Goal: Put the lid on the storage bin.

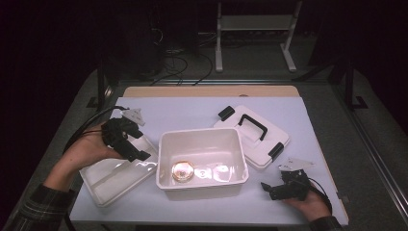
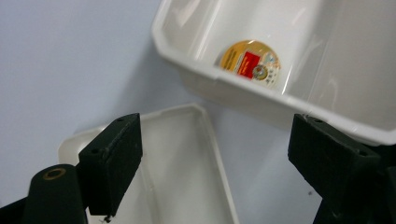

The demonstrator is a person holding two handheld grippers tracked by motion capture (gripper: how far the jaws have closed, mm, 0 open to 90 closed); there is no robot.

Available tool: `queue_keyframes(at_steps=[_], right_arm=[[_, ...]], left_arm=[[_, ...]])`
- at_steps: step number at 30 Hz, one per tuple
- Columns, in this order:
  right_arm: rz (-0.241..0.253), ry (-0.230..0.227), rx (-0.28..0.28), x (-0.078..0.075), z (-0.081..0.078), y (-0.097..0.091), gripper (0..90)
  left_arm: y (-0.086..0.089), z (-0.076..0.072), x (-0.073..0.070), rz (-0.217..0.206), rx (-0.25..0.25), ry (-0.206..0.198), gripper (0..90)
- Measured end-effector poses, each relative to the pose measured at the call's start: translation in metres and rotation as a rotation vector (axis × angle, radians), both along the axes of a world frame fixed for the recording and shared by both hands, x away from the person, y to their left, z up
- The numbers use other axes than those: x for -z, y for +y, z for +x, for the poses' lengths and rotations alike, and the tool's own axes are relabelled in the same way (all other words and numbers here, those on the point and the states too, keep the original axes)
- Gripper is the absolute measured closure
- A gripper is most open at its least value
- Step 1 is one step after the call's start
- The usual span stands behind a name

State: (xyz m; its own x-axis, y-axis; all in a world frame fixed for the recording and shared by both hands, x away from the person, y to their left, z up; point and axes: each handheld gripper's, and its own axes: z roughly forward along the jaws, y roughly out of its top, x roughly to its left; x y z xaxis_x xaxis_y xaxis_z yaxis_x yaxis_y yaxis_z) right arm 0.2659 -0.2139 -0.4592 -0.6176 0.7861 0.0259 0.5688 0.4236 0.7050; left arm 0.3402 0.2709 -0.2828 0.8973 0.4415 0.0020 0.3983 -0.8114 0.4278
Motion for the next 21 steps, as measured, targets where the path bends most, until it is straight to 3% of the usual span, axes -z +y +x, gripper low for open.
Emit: queue_keyframes(at_steps=[12,21], right_arm=[[0.000,0.000,0.000,0.000,0.000,0.000,6.3],[0.000,0.000,0.000,0.000,0.000,0.000,6.3]], left_arm=[[0.043,-0.001,0.028,-0.001,-0.144,0.003,23.0],[0.066,-0.005,0.058,0.023,-0.234,-0.011,36.1]])
